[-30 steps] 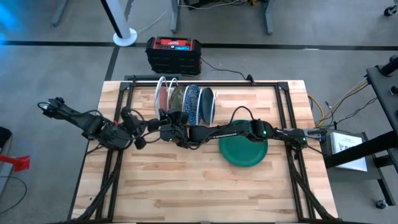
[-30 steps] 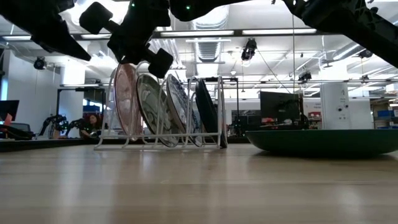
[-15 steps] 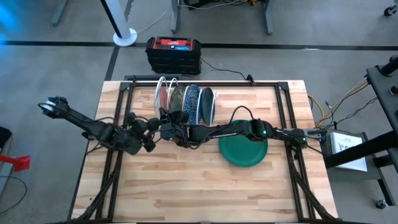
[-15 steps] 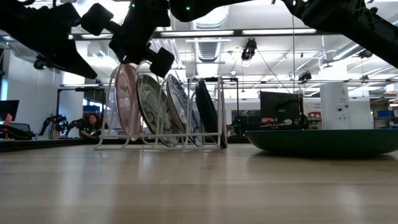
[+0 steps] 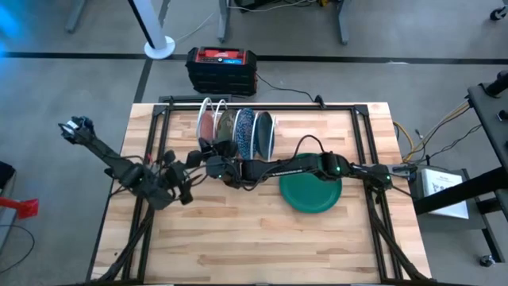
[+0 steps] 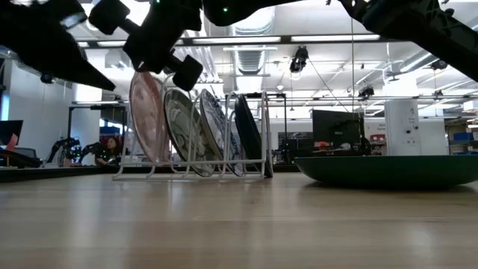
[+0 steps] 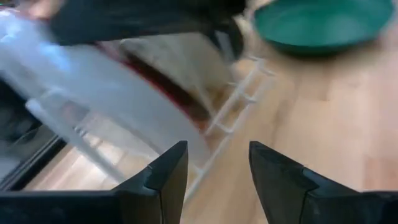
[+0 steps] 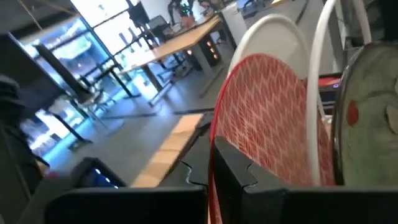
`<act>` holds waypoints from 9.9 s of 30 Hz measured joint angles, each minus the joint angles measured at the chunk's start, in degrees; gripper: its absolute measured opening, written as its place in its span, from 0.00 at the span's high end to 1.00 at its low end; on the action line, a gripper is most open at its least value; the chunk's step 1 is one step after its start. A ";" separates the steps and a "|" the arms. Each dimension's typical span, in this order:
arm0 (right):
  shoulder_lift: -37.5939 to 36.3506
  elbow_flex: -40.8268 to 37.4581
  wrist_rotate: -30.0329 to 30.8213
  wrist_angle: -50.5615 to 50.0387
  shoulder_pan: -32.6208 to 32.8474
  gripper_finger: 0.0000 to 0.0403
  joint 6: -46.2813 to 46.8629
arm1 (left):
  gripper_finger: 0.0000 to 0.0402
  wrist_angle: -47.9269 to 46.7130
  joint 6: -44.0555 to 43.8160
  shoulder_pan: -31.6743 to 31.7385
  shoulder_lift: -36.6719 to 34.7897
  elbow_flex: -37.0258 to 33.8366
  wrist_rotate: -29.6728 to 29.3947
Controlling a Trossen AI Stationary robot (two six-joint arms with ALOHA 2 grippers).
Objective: Sort dishes
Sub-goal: Remove the orange patterned plate from the dish rack
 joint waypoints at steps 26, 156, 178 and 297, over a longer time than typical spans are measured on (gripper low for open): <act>-0.31 0.02 -4.30 7.29 -0.57 1.00 -9.12 | 0.60 0.34 -9.52 -1.40 5.26 -2.19 -14.32; -13.98 -9.68 -82.40 -16.72 -33.09 0.55 -85.47 | 0.61 13.02 0.98 24.58 15.64 -0.28 -9.52; -11.15 -9.39 -81.51 -14.26 -32.23 0.94 -95.35 | 0.61 13.01 6.15 23.82 16.56 -3.30 -17.97; -18.71 -9.57 -75.02 -24.40 -35.47 0.46 -85.39 | 1.00 30.23 12.63 30.16 16.43 3.58 -24.94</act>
